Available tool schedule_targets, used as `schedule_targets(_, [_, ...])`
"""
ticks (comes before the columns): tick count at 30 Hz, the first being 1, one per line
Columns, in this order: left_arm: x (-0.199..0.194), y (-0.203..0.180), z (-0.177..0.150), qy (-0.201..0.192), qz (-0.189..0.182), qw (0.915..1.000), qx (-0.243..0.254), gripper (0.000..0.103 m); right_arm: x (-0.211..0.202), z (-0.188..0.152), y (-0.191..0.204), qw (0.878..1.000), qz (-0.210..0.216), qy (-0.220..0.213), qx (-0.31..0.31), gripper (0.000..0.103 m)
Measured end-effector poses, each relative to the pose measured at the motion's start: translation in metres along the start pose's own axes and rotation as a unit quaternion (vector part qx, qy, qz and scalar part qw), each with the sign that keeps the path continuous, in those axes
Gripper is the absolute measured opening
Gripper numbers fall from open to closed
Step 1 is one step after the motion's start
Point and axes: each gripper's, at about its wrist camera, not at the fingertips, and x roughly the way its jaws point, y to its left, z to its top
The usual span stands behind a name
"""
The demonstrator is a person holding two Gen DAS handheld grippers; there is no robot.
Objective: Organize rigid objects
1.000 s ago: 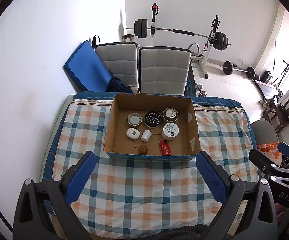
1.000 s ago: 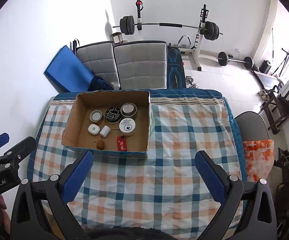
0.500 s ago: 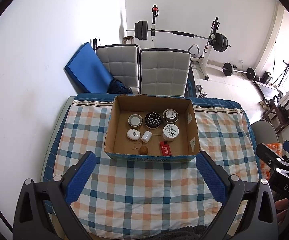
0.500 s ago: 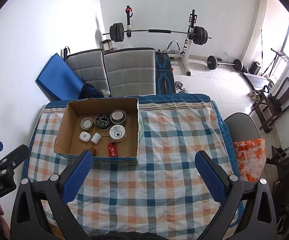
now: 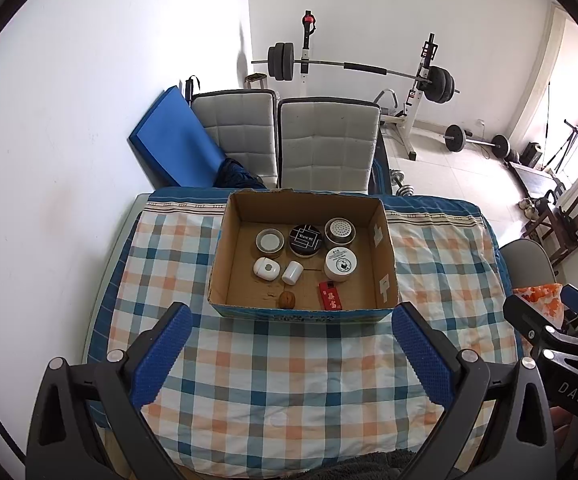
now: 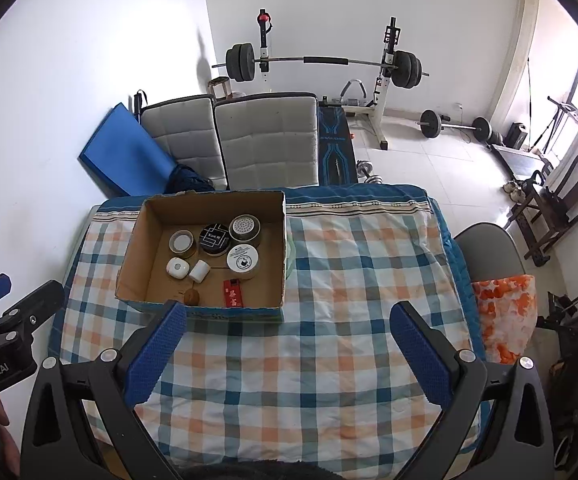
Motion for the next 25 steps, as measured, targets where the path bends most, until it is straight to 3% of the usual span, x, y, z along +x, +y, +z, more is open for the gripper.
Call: schedule_targets(25, [-0.009, 0.008, 0.002, -0.012, 0.003, 0.9999, -0.005, 0.103, 0.005, -0.003, 0.01, 1.0, 0.01, 0.005, -0.008, 0.103])
